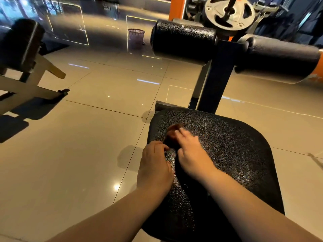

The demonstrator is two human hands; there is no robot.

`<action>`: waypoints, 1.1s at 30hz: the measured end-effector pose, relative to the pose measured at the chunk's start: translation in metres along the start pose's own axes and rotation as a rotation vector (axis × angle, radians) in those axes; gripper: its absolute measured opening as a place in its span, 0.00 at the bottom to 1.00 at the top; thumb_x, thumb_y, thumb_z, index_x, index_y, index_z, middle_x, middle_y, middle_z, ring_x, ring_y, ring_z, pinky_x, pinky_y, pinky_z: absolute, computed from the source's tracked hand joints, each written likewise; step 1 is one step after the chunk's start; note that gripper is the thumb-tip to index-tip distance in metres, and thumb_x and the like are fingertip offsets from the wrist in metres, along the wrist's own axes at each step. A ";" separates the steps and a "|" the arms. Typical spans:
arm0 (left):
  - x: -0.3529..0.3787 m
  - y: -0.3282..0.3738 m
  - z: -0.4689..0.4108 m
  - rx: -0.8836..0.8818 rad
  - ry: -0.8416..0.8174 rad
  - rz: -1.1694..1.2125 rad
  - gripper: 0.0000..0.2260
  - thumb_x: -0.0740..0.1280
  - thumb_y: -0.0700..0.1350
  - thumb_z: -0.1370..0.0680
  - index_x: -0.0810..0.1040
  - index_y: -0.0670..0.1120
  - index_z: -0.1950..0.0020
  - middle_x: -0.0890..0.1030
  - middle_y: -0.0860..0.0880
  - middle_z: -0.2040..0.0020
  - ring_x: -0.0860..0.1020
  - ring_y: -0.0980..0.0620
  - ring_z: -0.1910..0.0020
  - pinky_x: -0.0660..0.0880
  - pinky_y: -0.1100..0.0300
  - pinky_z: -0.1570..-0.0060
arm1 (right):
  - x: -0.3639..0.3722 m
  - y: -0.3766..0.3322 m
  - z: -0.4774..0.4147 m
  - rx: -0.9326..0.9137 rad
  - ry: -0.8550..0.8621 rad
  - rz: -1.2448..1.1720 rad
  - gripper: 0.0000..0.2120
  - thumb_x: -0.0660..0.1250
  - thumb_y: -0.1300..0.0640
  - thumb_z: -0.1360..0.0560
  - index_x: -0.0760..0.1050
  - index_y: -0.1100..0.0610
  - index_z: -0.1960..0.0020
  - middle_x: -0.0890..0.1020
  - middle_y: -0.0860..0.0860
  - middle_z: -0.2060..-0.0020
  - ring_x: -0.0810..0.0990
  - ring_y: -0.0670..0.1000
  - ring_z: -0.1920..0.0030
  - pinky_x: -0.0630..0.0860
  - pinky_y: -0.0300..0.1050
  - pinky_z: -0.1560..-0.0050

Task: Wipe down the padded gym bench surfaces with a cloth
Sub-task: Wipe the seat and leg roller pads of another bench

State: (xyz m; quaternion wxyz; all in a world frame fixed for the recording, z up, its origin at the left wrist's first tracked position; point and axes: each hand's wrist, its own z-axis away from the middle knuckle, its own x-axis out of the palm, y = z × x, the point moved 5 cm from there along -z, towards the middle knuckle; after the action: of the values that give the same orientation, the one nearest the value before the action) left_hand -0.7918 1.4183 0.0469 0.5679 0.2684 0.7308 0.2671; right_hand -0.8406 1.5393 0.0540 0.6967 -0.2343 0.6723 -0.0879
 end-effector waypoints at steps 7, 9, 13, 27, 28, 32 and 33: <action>-0.002 -0.015 -0.011 -0.243 0.095 0.003 0.17 0.61 0.35 0.26 0.71 0.51 0.41 0.70 0.50 0.38 0.64 0.49 0.35 0.60 0.59 0.35 | -0.007 0.011 -0.008 -0.157 -0.024 0.080 0.29 0.58 0.62 0.20 0.59 0.53 0.20 0.62 0.51 0.22 0.57 0.52 0.22 0.38 0.47 0.22; 0.000 -0.015 -0.012 -0.239 0.091 -0.004 0.19 0.62 0.35 0.26 0.71 0.51 0.37 0.70 0.50 0.36 0.63 0.50 0.33 0.59 0.59 0.33 | -0.004 0.007 -0.019 -0.064 0.019 0.066 0.29 0.56 0.61 0.19 0.56 0.54 0.19 0.57 0.51 0.20 0.53 0.56 0.20 0.39 0.50 0.22; 0.002 -0.016 -0.014 -0.243 0.089 -0.028 0.19 0.61 0.38 0.25 0.70 0.49 0.35 0.71 0.48 0.34 0.63 0.48 0.32 0.58 0.57 0.32 | 0.013 -0.012 -0.003 -0.176 -0.109 -0.025 0.29 0.56 0.62 0.19 0.56 0.53 0.19 0.56 0.51 0.20 0.50 0.54 0.20 0.41 0.51 0.20; 0.017 0.012 -0.011 0.157 -0.056 -0.192 0.16 0.64 0.39 0.27 0.79 0.44 0.40 0.75 0.45 0.37 0.71 0.46 0.35 0.67 0.51 0.32 | -0.011 0.020 0.079 -0.079 -0.018 0.023 0.30 0.55 0.59 0.19 0.54 0.51 0.18 0.56 0.49 0.21 0.52 0.50 0.21 0.39 0.37 0.24; 0.018 0.016 -0.009 0.214 -0.068 -0.205 0.15 0.65 0.39 0.28 0.80 0.42 0.42 0.77 0.44 0.39 0.73 0.44 0.36 0.68 0.50 0.33 | -0.016 0.028 0.084 -0.134 -0.055 0.062 0.30 0.55 0.58 0.20 0.54 0.50 0.18 0.56 0.49 0.20 0.52 0.50 0.21 0.38 0.40 0.23; 0.026 0.029 0.004 0.370 -0.136 -0.281 0.15 0.66 0.41 0.27 0.80 0.42 0.41 0.77 0.45 0.39 0.72 0.45 0.35 0.68 0.50 0.32 | -0.043 0.081 0.092 0.083 0.079 0.128 0.30 0.57 0.60 0.18 0.52 0.51 0.18 0.55 0.50 0.20 0.52 0.51 0.20 0.34 0.45 0.22; 0.028 0.032 0.007 0.378 -0.159 -0.272 0.16 0.65 0.42 0.25 0.79 0.43 0.39 0.76 0.45 0.38 0.71 0.45 0.35 0.67 0.51 0.31 | -0.043 0.082 0.094 0.188 0.144 0.092 0.30 0.56 0.60 0.18 0.52 0.53 0.18 0.55 0.51 0.20 0.51 0.52 0.20 0.37 0.48 0.22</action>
State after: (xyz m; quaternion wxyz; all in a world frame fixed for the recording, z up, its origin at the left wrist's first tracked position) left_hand -0.7878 1.4615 0.0481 0.5938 0.2893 0.7504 0.0246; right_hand -0.7678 1.6489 0.0548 0.6688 -0.1301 0.7194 -0.1350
